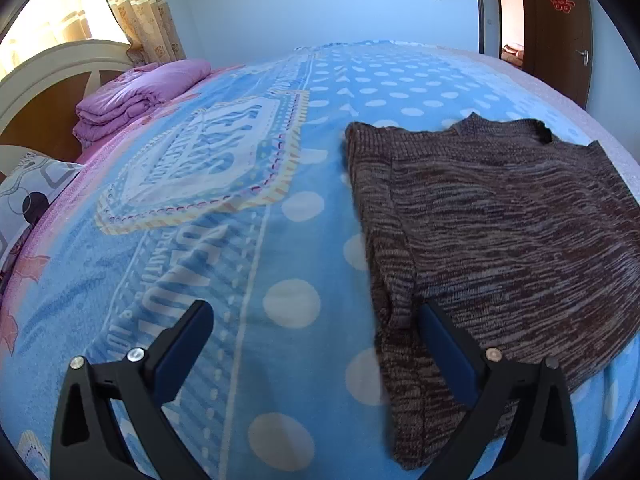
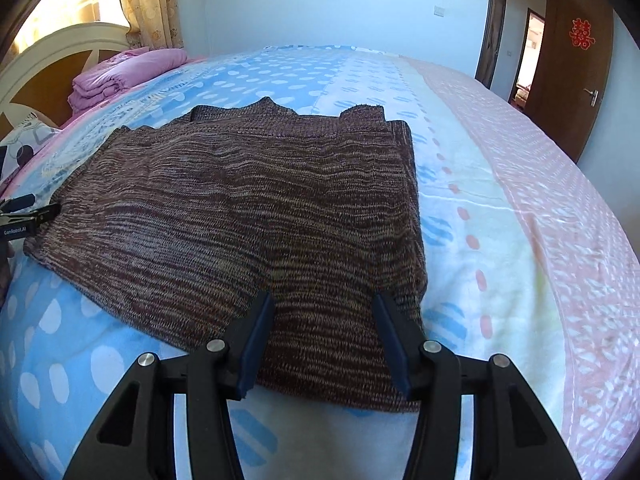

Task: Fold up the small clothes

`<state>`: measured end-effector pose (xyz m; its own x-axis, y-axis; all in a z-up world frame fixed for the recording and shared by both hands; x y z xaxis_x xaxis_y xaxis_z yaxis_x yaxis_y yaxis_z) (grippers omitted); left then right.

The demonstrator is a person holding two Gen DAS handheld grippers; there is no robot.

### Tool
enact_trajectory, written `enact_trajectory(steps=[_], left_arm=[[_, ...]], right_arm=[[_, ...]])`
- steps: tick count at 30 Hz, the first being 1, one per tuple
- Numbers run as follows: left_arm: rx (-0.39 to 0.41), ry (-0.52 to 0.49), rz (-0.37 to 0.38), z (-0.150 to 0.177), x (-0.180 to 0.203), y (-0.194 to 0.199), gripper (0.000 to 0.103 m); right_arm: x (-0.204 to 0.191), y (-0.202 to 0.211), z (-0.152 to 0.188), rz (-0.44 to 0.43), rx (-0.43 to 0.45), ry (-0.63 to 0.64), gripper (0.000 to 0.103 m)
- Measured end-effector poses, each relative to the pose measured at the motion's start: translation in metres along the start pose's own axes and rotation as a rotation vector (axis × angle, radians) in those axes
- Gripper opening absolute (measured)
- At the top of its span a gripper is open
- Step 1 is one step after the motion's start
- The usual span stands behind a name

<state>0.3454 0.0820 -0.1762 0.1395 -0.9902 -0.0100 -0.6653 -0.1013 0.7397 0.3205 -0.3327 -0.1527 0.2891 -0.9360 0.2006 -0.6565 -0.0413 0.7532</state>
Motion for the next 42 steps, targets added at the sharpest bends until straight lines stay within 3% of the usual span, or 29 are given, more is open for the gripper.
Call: enact_trajectory(steps=[3, 13, 19, 25, 34, 42], left_arm=[[-0.005, 0.022, 0.046, -0.004, -0.006, 0.003, 0.103], [-0.001, 0.12, 0.063, -0.03, -0.033, -0.009, 0.103], [0.009, 0.126, 0.128, -0.051, -0.016, -0.015, 0.103], [-0.03, 0.148, 0.237, -0.061, 0.003, -0.028, 0.103], [-0.09, 0.141, 0.294, -0.071, 0.017, -0.055, 0.103], [-0.128, 0.126, 0.374, -0.078, 0.025, -0.072, 0.103]], right_arm=[[-0.003, 0.007, 0.0, 0.015, 0.006, 0.017, 0.053], [-0.037, 0.022, -0.004, 0.014, 0.016, 0.104, 0.054], [-0.078, 0.033, -0.024, -0.02, 0.051, 0.217, 0.055], [-0.122, 0.039, -0.041, -0.088, 0.093, 0.284, 0.055], [-0.182, 0.03, -0.053, -0.177, 0.116, 0.362, 0.055], [-0.226, 0.018, -0.062, -0.204, 0.13, 0.446, 0.055]])
Point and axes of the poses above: each gripper's, at about its wrist camera, not at the fingertips, and y roughly against the way its jaws point, x to its right, z to its underside, the point moved 5 cm from there along -y, roughly the way its jaws point, and after that the axes turned 10 degrees about y, right-handed, at the moved point
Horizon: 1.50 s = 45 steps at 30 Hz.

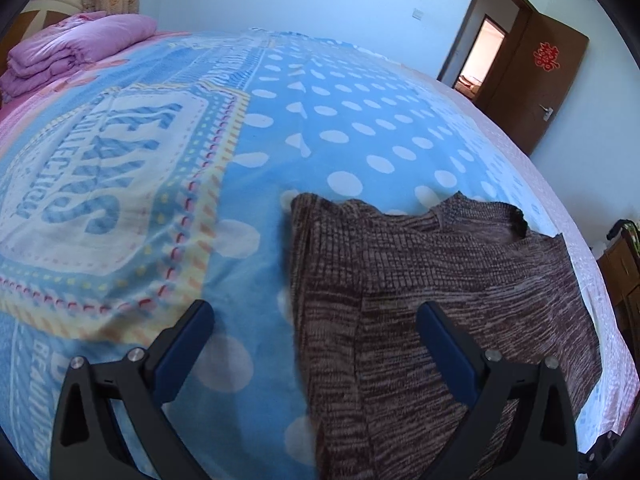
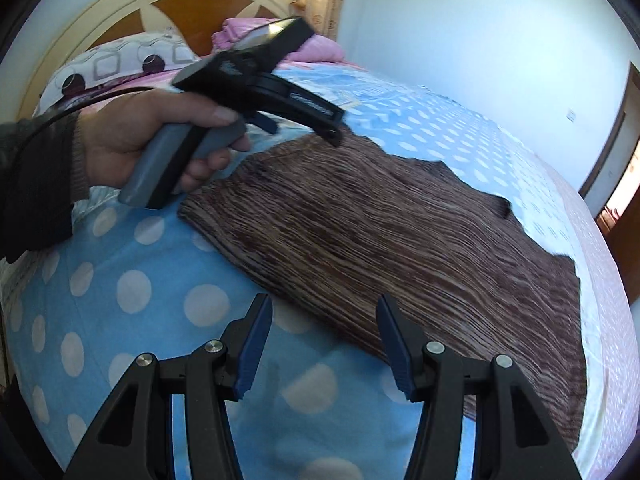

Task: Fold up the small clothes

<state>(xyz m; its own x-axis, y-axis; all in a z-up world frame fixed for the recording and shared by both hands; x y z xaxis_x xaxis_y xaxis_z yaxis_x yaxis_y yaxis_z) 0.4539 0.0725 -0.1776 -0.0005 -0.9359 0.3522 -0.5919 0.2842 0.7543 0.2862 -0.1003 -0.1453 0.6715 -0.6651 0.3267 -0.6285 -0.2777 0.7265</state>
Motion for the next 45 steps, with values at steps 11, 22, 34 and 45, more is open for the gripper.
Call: enact_trajectory(steps=[11, 22, 34, 45], left_arm=[[0.032, 0.025, 0.167, -0.003, -0.005, 0.003, 0.098], [0.005, 0.04, 0.208, -0.013, 0.0, -0.011, 0.072], [-0.011, 0.025, 0.202, -0.015, 0.004, -0.018, 0.065], [-0.07, 0.101, 0.291, -0.015, -0.005, -0.027, 0.013]], right_arm=[[-0.051, -0.023, -0.037, -0.055, 0.052, 0.11, 0.055], [-0.072, -0.045, -0.056, 0.018, 0.019, 0.198, 0.055], [-0.071, -0.053, -0.062, 0.038, 0.015, 0.188, 0.055], [-0.086, -0.049, -0.059, 0.07, 0.032, 0.224, 0.037]])
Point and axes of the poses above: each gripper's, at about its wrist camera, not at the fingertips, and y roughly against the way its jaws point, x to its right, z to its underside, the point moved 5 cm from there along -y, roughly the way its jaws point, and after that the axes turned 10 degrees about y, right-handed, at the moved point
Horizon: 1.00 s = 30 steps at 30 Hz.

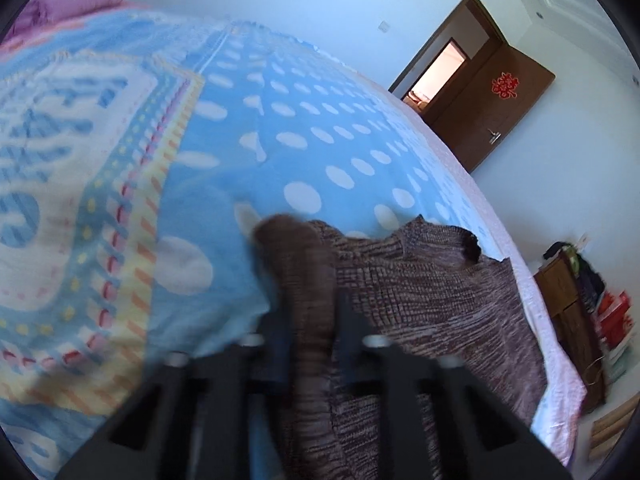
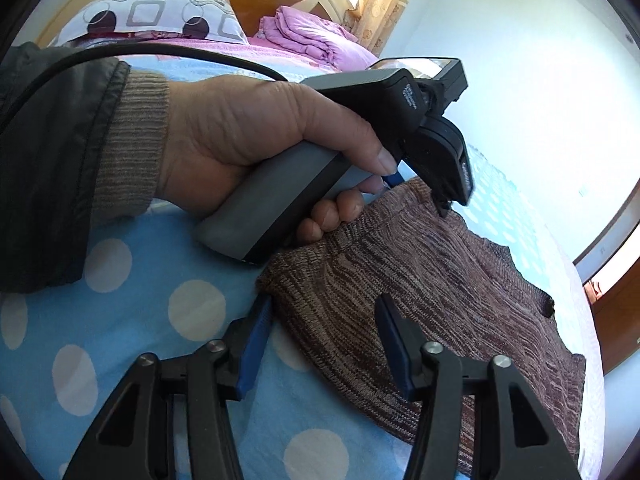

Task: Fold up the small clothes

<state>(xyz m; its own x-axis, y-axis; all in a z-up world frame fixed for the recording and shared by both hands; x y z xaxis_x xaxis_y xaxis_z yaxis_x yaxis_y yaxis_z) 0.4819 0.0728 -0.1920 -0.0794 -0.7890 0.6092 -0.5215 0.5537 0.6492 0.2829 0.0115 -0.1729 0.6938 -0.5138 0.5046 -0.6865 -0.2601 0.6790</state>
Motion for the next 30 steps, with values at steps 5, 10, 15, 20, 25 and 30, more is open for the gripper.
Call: enact_trajectory(steps=[5, 10, 15, 20, 25, 30], left_arm=[[-0.007, 0.037, 0.003, -0.001, -0.004, -0.001, 0.014], [-0.011, 0.078, 0.025, -0.002, -0.008, 0.0, 0.014], [-0.003, 0.128, 0.039, -0.006, 0.002, 0.014, 0.011], [0.022, 0.089, 0.018, -0.014, 0.021, 0.025, 0.011], [0.038, 0.146, 0.055, -0.016, 0.03, 0.028, 0.01], [0.054, 0.162, 0.062, -0.015, 0.054, 0.027, 0.011]], right_arm=[[-0.002, -0.001, 0.0, -0.031, 0.002, -0.016, 0.009], [0.007, 0.002, 0.003, -0.061, 0.02, -0.061, 0.009], [0.034, 0.018, 0.011, -0.192, 0.076, -0.24, 0.008], [0.059, 0.042, 0.012, -0.211, 0.162, -0.323, 0.008], [0.083, 0.062, 0.025, -0.215, 0.216, -0.4, 0.008], [0.111, 0.074, 0.045, -0.217, 0.25, -0.507, 0.008]])
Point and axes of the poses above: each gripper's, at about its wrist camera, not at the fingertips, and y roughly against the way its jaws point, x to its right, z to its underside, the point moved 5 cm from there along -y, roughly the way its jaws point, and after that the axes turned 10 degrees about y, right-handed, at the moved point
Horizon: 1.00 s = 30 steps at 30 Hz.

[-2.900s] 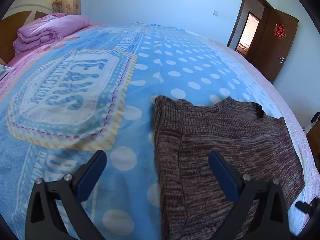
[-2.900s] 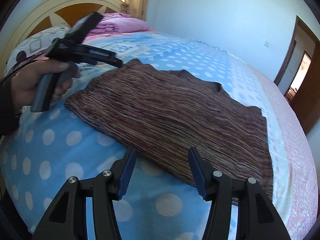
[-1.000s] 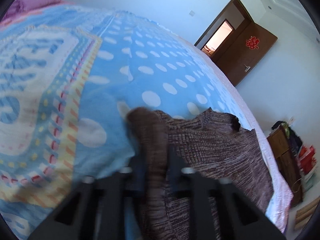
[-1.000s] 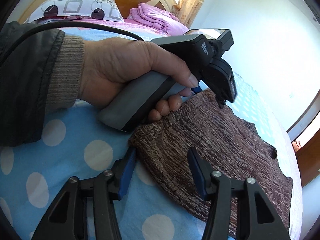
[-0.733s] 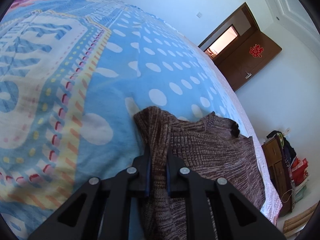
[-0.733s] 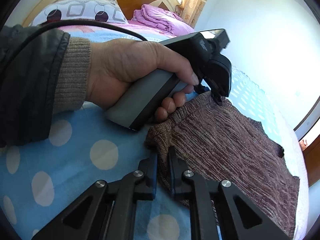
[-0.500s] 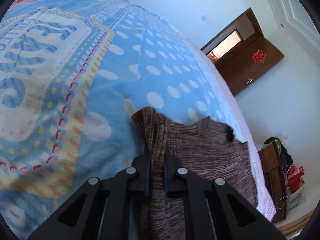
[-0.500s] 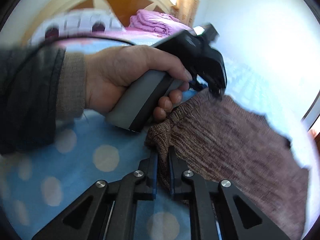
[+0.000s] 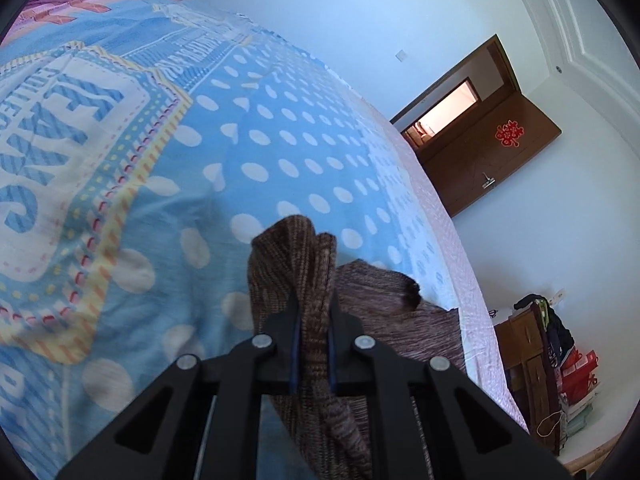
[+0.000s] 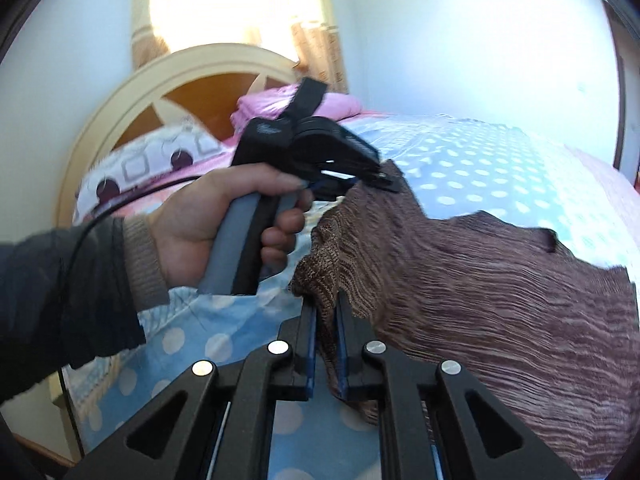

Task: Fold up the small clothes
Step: 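Lift the sweater edge with the left gripper while the right gripper grasps the other edge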

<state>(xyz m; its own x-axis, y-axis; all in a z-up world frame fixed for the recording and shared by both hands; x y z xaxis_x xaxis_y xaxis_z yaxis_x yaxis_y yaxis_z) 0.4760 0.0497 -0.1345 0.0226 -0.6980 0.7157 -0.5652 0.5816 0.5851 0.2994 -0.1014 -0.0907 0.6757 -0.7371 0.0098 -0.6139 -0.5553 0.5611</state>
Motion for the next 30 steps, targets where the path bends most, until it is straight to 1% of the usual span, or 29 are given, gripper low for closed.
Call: enact_trajectory(steps=[2, 7, 14, 18, 22, 26, 30], left_arm=[[0.008, -0.005, 0.009, 0.002, 0.014, -0.001, 0.011], [0.016, -0.058, 0.031, 0.01, 0.05, -0.006, 0.01], [-0.005, -0.137, 0.095, 0.028, 0.106, -0.021, 0.01], [-0.026, -0.181, 0.111, 0.04, 0.136, -0.04, 0.01], [-0.05, -0.205, 0.125, 0.05, 0.157, -0.058, 0.01], [-0.087, -0.211, 0.143, 0.065, 0.172, -0.075, 0.01], [-0.129, -0.245, 0.13, 0.083, 0.188, -0.093, 0.01]], right_arm=[[0.01, 0.009, 0.001, -0.004, 0.017, -0.038, 0.008], [0.023, 0.031, 0.005, 0.029, 0.058, -0.069, 0.007], [0.048, 0.068, 0.019, 0.064, 0.093, -0.134, 0.007], [0.071, 0.094, 0.027, 0.104, 0.11, -0.167, 0.007], [0.096, 0.115, 0.039, 0.13, 0.111, -0.218, 0.007], [0.117, 0.132, 0.054, 0.152, 0.096, -0.249, 0.004], [0.128, 0.143, 0.07, 0.153, 0.079, -0.271, 0.004]])
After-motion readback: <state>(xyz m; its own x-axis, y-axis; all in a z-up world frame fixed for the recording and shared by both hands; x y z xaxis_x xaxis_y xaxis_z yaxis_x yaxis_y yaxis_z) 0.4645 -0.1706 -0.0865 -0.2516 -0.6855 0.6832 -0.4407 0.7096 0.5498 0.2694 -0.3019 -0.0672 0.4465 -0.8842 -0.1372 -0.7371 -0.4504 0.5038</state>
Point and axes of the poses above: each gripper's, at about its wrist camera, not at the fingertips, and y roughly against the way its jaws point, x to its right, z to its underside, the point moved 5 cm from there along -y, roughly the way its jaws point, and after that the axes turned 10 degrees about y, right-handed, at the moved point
